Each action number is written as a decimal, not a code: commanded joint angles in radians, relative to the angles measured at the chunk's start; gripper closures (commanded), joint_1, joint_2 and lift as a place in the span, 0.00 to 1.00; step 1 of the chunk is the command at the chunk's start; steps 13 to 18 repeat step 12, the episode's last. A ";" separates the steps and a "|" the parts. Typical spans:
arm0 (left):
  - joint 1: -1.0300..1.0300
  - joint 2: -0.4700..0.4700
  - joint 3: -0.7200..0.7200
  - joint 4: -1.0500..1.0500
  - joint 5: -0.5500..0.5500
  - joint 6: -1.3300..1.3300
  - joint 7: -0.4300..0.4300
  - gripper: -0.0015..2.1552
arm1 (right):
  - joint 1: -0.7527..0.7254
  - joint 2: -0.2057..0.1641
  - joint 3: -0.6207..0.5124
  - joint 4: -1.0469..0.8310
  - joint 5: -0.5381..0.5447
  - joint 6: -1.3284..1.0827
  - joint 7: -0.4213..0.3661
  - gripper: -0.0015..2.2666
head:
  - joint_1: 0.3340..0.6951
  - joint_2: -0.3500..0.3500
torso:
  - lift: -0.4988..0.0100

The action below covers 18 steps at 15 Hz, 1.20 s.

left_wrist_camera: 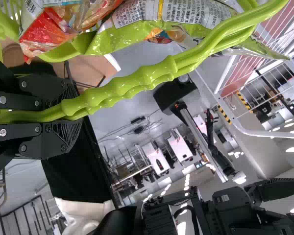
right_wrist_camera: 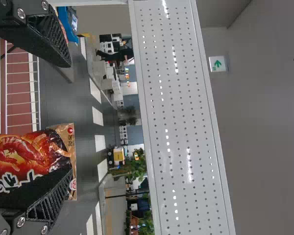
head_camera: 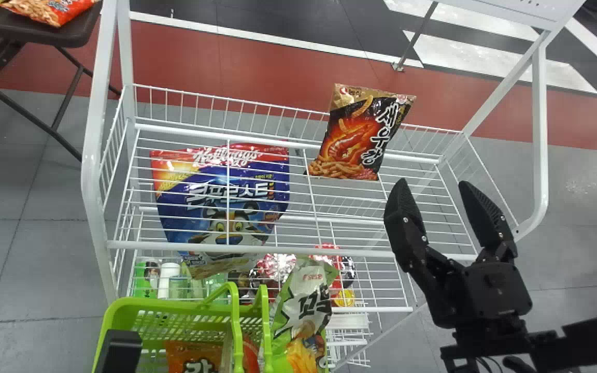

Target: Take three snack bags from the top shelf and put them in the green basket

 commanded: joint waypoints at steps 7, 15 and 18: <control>0.005 0.002 0.000 -0.005 -0.002 0.013 0.000 0.73 | 0.005 0.000 -0.001 0.002 -0.003 -0.021 0.000 0.02 | 1.00 0.00 | 0.92; 0.011 0.003 0.004 -0.007 -0.002 0.013 -0.002 0.73 | 0.014 0.000 -0.002 0.005 -0.005 -0.045 0.000 0.02 | 1.00 0.00 | 0.92; 0.011 0.003 0.004 -0.007 -0.002 0.013 -0.002 0.73 | 0.014 0.000 -0.002 0.005 -0.005 -0.045 0.000 0.02 | 1.00 0.00 | 0.92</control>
